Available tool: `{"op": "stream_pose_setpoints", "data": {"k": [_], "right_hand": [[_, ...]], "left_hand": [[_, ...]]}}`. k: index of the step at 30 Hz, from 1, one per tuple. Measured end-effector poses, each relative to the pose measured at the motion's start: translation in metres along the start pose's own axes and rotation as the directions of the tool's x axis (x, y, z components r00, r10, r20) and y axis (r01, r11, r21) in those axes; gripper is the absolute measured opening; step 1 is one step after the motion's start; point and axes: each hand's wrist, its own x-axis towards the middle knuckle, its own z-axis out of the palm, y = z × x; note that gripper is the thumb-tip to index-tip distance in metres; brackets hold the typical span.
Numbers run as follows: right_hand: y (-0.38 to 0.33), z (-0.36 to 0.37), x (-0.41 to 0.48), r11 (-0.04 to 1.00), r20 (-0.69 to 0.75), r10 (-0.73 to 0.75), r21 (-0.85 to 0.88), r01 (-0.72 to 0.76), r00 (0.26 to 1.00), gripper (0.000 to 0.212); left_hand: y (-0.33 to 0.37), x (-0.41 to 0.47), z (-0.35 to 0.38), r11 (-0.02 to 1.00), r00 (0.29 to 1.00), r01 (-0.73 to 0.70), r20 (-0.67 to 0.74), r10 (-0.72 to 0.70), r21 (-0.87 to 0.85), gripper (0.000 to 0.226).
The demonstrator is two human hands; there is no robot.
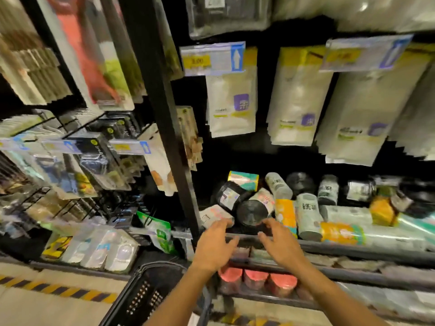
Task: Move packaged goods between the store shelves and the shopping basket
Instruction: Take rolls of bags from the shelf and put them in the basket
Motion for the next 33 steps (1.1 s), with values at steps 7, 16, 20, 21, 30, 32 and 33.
{"op": "stream_pose_setpoints", "data": {"k": [7,16,20,21,30,32,33], "right_hand": [[0.037,0.010,0.069,0.997,0.011,0.055,0.056,-0.055,0.998,0.067],[0.063,0.062,0.115,0.987,0.053,0.094,0.123,-0.100,0.994,0.125],[0.060,0.082,0.114,0.979,0.030,0.143,0.142,-0.146,0.989,0.135],[0.058,0.087,0.114,0.975,0.014,0.164,0.147,-0.164,0.986,0.136],[0.058,0.098,0.122,0.931,-0.136,0.238,0.313,-0.186,0.962,0.115],[0.060,0.093,0.121,0.919,-0.141,0.229,0.357,-0.166,0.963,0.106],[0.061,0.090,0.120,0.913,-0.135,0.230,0.372,-0.166,0.964,0.103]], "left_hand": [[-0.022,0.085,0.022,0.955,0.959,0.282,0.007,-0.283,-0.094,0.054],[-0.074,0.174,0.055,0.857,0.860,0.510,-0.008,-0.510,0.072,0.066],[-0.090,0.185,0.064,0.727,0.725,0.686,0.050,-0.687,0.031,0.085],[-0.091,0.187,0.065,0.691,0.690,0.722,0.076,-0.720,-0.009,0.085],[-0.153,0.210,0.107,0.518,0.586,0.801,0.211,-0.782,-0.301,0.112],[-0.139,0.205,0.097,0.473,0.588,0.790,0.267,-0.763,-0.389,0.095],[-0.117,0.196,0.081,0.468,0.608,0.773,0.291,-0.739,-0.429,0.082]]}}
